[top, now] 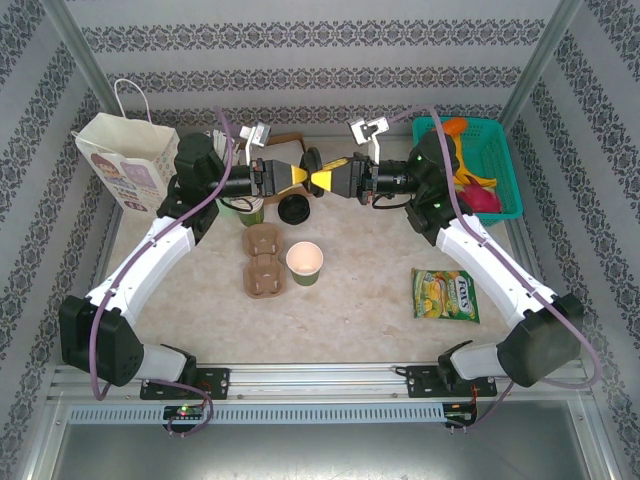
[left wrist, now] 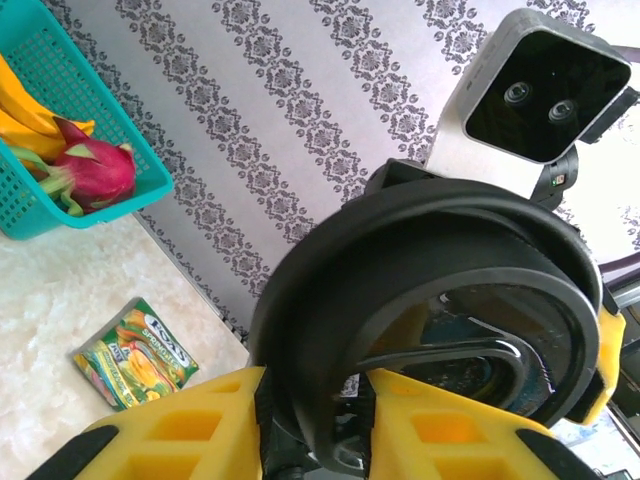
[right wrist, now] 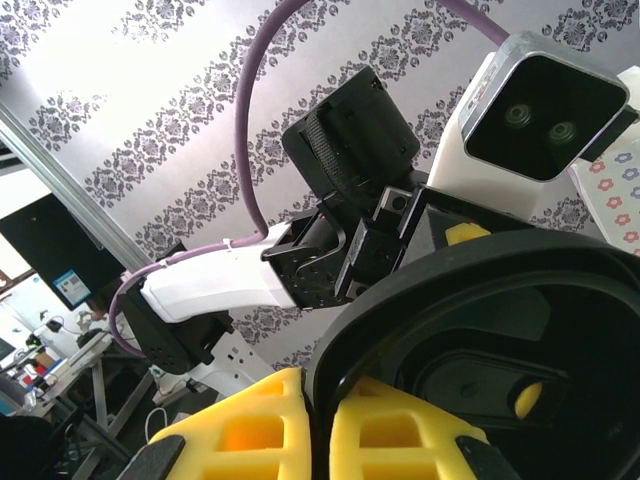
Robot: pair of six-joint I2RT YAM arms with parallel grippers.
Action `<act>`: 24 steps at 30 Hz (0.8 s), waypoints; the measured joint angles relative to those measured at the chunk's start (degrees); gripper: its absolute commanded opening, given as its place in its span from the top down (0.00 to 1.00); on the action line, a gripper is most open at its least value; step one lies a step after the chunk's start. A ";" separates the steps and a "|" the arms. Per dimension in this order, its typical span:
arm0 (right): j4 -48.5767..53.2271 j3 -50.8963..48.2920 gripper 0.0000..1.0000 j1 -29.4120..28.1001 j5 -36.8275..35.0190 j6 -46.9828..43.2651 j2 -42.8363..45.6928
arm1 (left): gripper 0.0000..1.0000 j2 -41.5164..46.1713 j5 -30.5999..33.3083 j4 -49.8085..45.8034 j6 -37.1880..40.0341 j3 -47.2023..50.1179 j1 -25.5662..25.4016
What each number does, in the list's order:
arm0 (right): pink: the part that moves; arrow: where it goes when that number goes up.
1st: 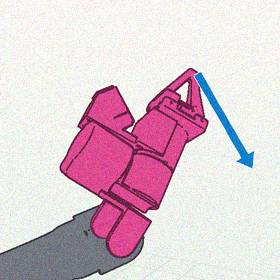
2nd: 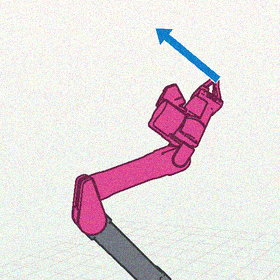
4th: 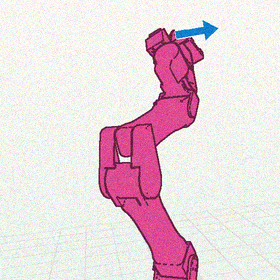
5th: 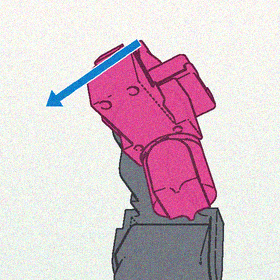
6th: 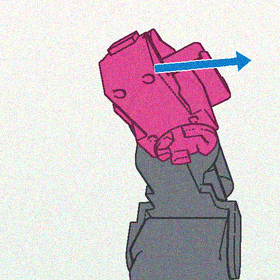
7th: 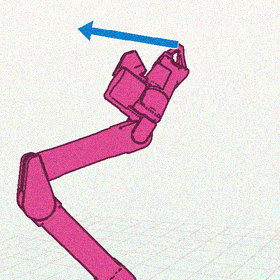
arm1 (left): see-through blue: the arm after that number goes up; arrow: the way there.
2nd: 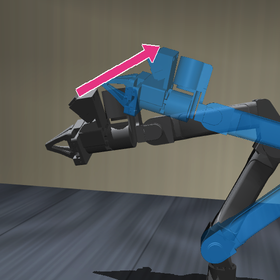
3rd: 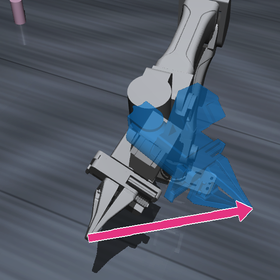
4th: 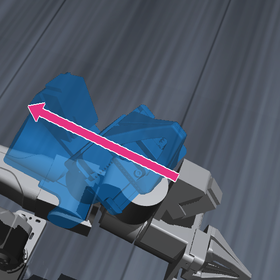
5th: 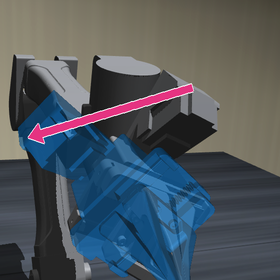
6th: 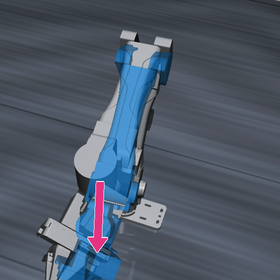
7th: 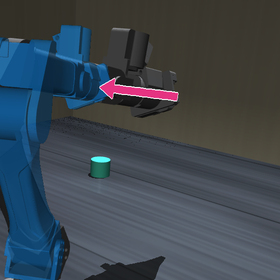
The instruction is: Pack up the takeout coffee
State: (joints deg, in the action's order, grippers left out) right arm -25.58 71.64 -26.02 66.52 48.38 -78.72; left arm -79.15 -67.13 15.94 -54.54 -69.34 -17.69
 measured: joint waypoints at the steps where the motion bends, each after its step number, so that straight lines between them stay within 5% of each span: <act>1: 0.00 0.00 1.00 -0.04 0.09 -0.15 -0.11 | 0.81 0.00 -0.11 -0.04 0.00 0.00 -0.15; 8: -0.20 0.35 1.00 -0.39 0.70 -0.39 -0.44 | 1.00 -0.15 -0.20 -1.49 2.67 -0.50 -0.31; 14: 0.50 0.37 0.98 -0.37 0.85 -0.85 -0.46 | 1.00 -0.11 0.13 -4.50 5.75 -1.33 -0.31; 18: 1.44 0.02 0.46 0.11 0.28 -2.12 -0.28 | 1.00 0.24 3.04 -10.12 10.10 -2.43 -0.35; 21: 2.45 -2.12 0.26 1.68 -3.63 -3.69 1.60 | 1.00 0.28 6.47 -17.40 15.17 -4.02 -0.68; 23: 3.82 -4.61 0.02 3.89 -7.80 -4.26 3.43 | 1.00 0.35 9.03 -21.88 18.27 -4.94 -1.03; 24: 4.52 -5.70 0.02 4.96 -9.79 -4.17 4.20 | 1.00 0.35 10.19 -23.71 19.39 -5.29 -1.09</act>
State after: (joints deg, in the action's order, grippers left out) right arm -21.06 65.93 -21.06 56.73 44.21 -74.52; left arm -78.81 -56.95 -7.77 -35.16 -74.63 -18.79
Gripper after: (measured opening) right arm 0.909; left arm 0.065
